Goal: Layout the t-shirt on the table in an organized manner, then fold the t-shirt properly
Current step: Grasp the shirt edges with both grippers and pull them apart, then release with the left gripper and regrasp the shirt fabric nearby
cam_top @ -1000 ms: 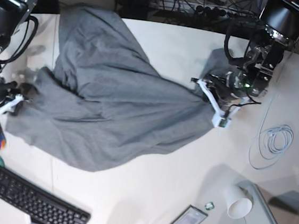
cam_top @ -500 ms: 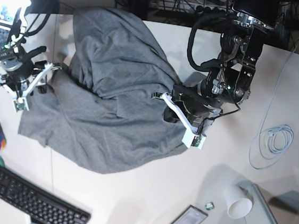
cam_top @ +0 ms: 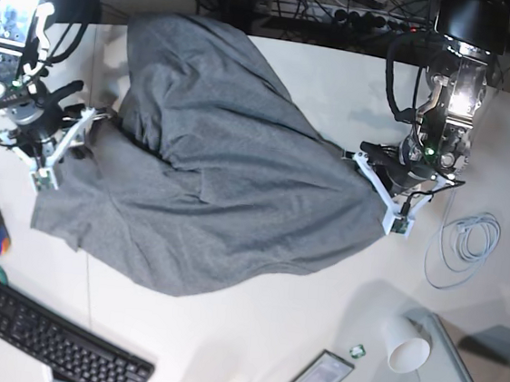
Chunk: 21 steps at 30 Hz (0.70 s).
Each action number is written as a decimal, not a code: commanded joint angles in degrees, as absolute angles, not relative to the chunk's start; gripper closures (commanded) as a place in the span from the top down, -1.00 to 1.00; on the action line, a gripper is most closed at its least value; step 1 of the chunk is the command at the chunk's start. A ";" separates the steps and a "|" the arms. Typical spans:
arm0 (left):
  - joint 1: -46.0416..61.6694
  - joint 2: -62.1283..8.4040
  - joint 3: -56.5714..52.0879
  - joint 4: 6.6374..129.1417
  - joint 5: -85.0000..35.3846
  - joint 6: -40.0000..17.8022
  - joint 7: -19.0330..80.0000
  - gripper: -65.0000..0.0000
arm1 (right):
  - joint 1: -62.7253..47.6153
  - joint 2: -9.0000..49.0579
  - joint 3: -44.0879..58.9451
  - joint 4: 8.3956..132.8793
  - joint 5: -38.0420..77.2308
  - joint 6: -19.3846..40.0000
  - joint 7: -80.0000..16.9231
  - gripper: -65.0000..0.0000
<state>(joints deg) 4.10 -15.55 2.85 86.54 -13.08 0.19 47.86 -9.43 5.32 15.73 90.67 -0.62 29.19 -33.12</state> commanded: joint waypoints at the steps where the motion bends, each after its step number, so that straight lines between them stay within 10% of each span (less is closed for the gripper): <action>1: 3.12 -16.04 2.51 87.43 -12.97 0.40 47.16 -0.59 | -8.75 5.49 15.34 91.47 -0.13 29.14 -31.96 -0.36; 9: 2.86 -16.04 -3.82 88.22 -13.41 0.22 47.16 0.81 | -8.48 5.67 15.16 91.47 -0.22 28.88 -32.04 -0.36; 21: 9.89 -7.96 2.77 110.29 -13.58 0.22 54.64 0.73 | -8.75 5.93 15.25 91.47 -0.22 28.88 -32.04 -0.36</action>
